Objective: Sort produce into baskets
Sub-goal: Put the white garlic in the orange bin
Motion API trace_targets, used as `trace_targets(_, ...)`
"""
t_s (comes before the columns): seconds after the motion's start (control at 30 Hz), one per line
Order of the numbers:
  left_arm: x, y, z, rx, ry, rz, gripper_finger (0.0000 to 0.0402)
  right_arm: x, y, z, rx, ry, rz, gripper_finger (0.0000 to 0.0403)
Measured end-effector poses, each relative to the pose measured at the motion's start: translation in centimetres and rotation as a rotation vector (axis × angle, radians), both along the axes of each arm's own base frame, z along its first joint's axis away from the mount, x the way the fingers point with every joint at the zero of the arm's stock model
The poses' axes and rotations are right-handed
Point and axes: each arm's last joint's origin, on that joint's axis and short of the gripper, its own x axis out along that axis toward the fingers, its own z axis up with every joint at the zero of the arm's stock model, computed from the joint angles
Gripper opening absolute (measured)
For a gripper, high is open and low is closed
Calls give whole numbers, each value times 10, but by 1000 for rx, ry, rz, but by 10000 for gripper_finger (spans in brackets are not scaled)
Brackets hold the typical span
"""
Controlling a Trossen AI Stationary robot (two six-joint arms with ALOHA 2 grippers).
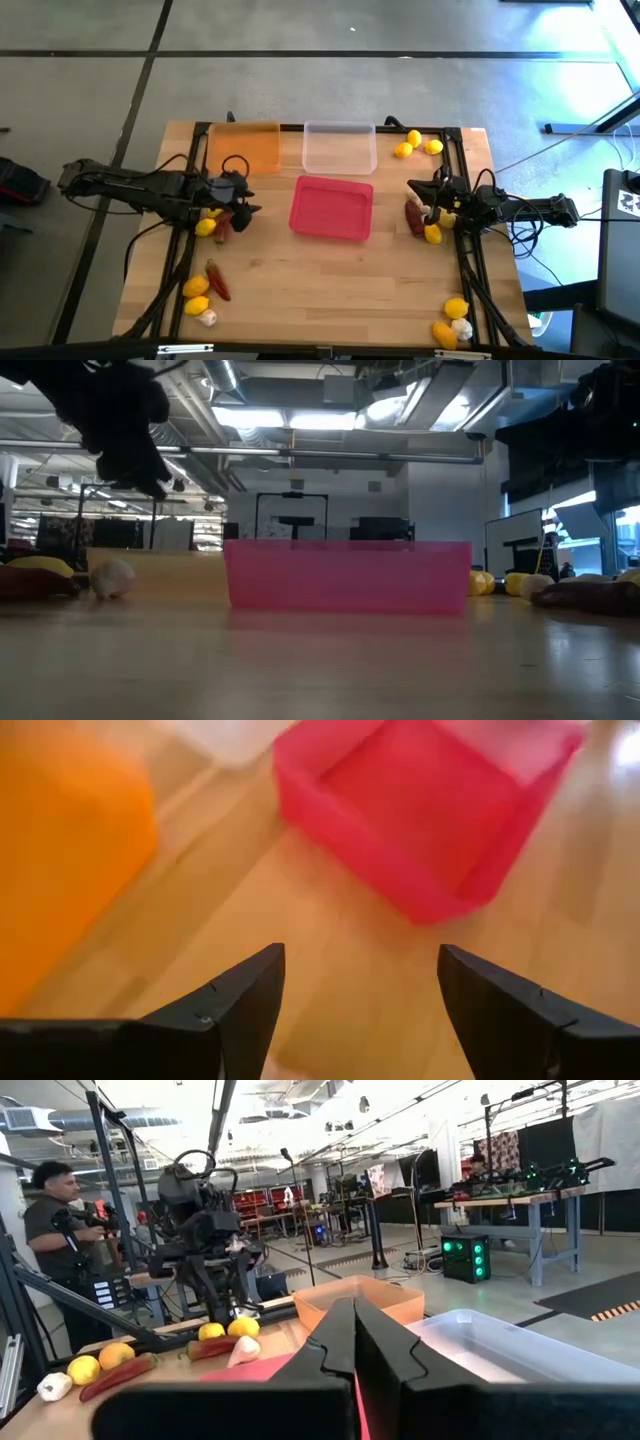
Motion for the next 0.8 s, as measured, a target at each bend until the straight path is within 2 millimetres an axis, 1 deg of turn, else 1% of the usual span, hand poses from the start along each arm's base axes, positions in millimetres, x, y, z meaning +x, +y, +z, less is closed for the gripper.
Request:
trace_targets(0.07,1,0,0,-72,12,42,260,0,0,0,0,0,0,7)
trace_targets(0.13,8,-2,8,-129,-21,23,258,0,0,0,0,0,0,7)
trace_targets(0.2,13,-5,15,-122,-26,-26,255,0,0,1,0,-10,0,7)
trace_targets(0.27,16,-6,17,-98,6,-53,252,-1,0,2,1,-26,-5,7)
trace_targets(0.37,17,-4,15,-83,71,-9,248,-1,0,4,1,-37,-8,7)
trace_targets(0.53,18,-1,-2,-121,240,97,246,-1,0,3,-3,-23,-9,7)
trace_targets(0.8,33,7,-28,-120,423,170,246,0,0,-1,-25,18,-14,7)
